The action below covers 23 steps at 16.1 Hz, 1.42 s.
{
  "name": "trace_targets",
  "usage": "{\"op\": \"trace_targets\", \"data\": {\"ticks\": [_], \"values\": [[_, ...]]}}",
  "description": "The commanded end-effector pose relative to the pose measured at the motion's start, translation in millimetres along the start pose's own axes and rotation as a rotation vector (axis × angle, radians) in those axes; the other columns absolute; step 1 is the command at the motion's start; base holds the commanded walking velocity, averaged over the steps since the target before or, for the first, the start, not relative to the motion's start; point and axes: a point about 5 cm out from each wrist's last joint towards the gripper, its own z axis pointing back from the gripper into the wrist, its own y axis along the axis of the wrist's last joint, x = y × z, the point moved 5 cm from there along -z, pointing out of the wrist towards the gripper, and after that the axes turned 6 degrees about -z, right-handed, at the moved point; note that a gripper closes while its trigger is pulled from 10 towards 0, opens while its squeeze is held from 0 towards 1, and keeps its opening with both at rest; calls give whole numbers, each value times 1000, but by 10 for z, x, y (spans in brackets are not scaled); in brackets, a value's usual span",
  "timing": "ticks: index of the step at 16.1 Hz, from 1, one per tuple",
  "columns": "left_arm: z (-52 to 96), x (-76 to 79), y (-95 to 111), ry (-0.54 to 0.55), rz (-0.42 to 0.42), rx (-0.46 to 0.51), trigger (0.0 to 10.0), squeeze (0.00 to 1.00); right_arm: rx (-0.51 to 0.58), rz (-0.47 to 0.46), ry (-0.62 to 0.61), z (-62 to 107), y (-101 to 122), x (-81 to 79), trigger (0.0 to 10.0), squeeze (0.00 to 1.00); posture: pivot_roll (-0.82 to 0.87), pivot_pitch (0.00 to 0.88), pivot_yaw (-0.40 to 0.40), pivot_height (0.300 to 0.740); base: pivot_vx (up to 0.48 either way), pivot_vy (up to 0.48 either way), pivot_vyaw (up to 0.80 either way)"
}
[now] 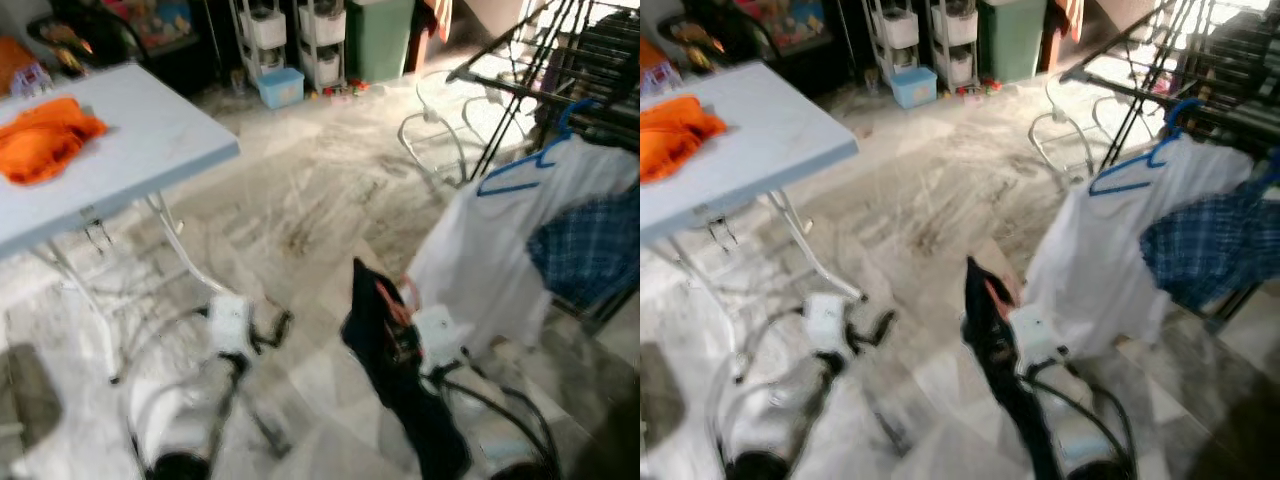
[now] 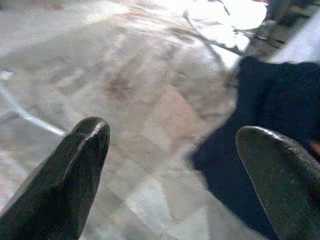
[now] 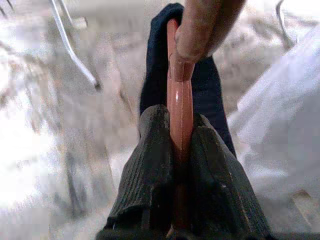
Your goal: Hang hanger
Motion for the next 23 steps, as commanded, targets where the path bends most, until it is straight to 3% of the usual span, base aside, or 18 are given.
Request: {"op": "trace_targets", "data": {"ticks": [1, 7, 19, 23], "values": [[-3, 37, -35, -2, 16, -17, 10000, 0, 35, 4, 10, -2, 78, -30, 10000, 0, -156, 0, 31, 740, 0, 469, 0], [19, 38, -56, -3, 0, -16, 10000, 0, 29, -6, 12, 24, 30, -41, 10000, 0, -156, 0, 35, 740, 0, 464, 0], [-24, 52, 49, 12, -65, 21, 10000, 0, 51, -9, 9, 41, 65, -5, 10000, 0, -161, 0, 41, 740, 0, 0, 0], [-8, 44, 41, 14, -81, 24, 10000, 0, 69, -12, 22, 36, 102, -43, 10000, 0, -166, 0, 48, 740, 0, 0, 800]]}}
